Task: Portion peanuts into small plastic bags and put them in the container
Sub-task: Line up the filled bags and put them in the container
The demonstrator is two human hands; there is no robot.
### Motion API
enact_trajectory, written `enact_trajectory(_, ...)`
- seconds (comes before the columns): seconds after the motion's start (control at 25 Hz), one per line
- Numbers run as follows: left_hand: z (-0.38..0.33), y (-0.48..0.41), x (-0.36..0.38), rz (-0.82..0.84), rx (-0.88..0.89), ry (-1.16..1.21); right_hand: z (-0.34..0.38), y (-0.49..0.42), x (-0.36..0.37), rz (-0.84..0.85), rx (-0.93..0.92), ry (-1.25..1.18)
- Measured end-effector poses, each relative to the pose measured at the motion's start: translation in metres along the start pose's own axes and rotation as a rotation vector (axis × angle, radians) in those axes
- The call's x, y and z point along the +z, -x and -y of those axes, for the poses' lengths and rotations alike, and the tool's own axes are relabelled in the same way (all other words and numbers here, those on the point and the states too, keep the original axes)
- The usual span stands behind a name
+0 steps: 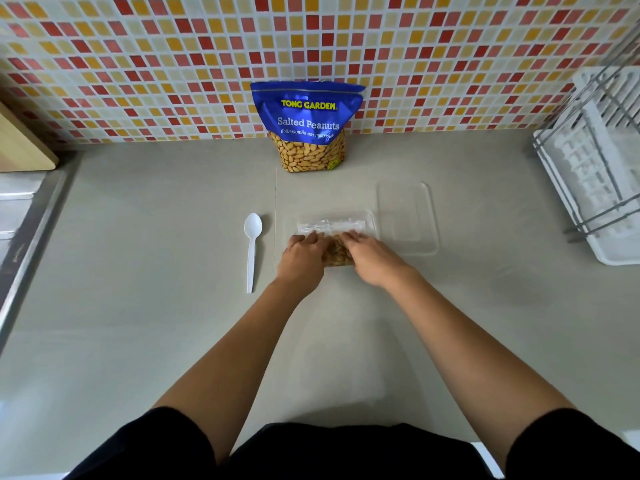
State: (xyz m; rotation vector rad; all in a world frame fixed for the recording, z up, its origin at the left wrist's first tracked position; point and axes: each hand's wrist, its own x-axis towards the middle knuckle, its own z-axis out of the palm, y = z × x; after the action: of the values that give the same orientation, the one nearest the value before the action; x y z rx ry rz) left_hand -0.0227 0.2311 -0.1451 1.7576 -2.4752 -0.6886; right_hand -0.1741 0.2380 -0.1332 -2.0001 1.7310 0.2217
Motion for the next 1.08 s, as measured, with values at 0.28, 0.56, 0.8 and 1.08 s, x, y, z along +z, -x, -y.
enact_trajectory(0.28, 0.005, 0.023, -0.007, -0.194, -0.29, 0.193, -0.04, 0.012, 0.005, -0.867, 0.231, -0.427)
enact_trajectory(0.56, 0.011, 0.022, -0.012, -0.136, -0.33, 0.33, -0.079, 0.012, 0.013, -0.464, 0.718, -0.501)
enact_trajectory(0.8, 0.012, 0.025, -0.018, -0.102, -0.347, 0.348, -0.099, 0.009, 0.005, -1.064, 0.668, -1.457)
enact_trajectory(1.08, -0.019, 0.017, -0.075, -0.3, -0.292, 1.066, -0.05, 0.014, -0.051, -0.68, 0.277, -1.688)
